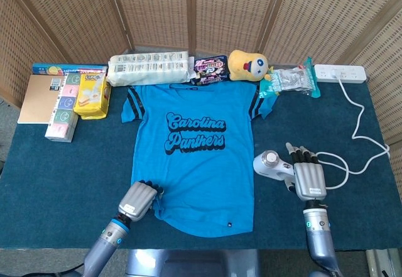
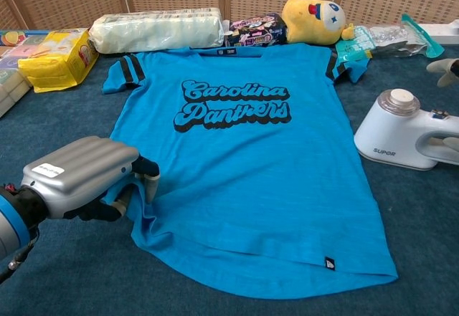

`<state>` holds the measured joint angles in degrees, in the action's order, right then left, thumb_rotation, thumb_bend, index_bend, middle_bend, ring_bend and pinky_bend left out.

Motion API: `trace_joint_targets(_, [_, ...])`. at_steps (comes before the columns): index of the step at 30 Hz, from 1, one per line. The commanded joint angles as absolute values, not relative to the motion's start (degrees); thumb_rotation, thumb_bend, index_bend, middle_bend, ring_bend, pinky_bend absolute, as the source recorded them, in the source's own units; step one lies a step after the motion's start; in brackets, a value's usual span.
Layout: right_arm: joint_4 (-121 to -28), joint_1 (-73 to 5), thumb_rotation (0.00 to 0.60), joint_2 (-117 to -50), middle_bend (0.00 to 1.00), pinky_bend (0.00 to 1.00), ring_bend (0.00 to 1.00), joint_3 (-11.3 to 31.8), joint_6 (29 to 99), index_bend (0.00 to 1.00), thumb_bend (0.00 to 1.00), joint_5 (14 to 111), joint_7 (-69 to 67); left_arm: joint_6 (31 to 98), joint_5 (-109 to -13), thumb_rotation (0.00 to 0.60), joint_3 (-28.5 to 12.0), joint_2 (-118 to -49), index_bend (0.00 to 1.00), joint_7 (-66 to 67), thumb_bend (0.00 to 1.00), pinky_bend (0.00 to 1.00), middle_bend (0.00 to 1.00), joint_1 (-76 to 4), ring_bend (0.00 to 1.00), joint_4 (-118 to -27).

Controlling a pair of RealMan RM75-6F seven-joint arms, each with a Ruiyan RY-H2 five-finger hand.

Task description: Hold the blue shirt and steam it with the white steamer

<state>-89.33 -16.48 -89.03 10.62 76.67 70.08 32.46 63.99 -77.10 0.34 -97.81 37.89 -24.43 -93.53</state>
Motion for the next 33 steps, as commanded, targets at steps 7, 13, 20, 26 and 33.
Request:
trace_joint_targets(7, [-83.17, -18.05, 0.600, -91.56, 0.19, 0.15, 0.15, 11.03, 75.56, 0.08, 0.32, 69.12, 31.01, 64.03, -76.42, 0.600, 0.32, -98.00, 0.52, 38.05, 0.66, 0.52, 0.54, -24.79, 0.48, -93.33])
trace_joint_targets(13, [-79.08, -18.97, 0.600, -93.31, 0.20, 0.15, 0.15, 11.92, 75.45, 0.10, 0.33, 68.65, 29.77, 64.08, -75.99, 0.600, 0.35, -98.24, 0.52, 38.06, 0.66, 0.52, 0.54, -24.97, 0.48, -93.14])
trace_joint_targets(20, [-72.49, -19.90, 0.600, -96.48, 0.23, 0.16, 0.18, 12.80, 76.04, 0.18, 0.35, 68.88, 27.01, 64.21, -75.57, 0.600, 0.29, -98.25, 0.52, 38.21, 0.66, 0.52, 0.54, -25.24, 0.48, -93.13])
trace_joint_targets(26, [-67.70, -20.94, 0.600, -98.56, 0.30, 0.21, 0.25, 12.70, 75.05, 0.29, 0.39, 69.86, 23.83, 64.35, -75.30, 0.600, 0.41, -98.22, 0.52, 38.14, 0.66, 0.52, 0.54, -25.27, 0.48, -93.25])
trace_joint_targets(33, [-61.43, -21.94, 0.600, -101.47, 0.33, 0.25, 0.29, 12.99, 73.17, 0.34, 0.42, 69.42, 20.75, 64.70, -75.01, 0.600, 0.41, -98.06, 0.52, 38.29, 0.66, 0.52, 0.54, -25.32, 0.48, -93.42])
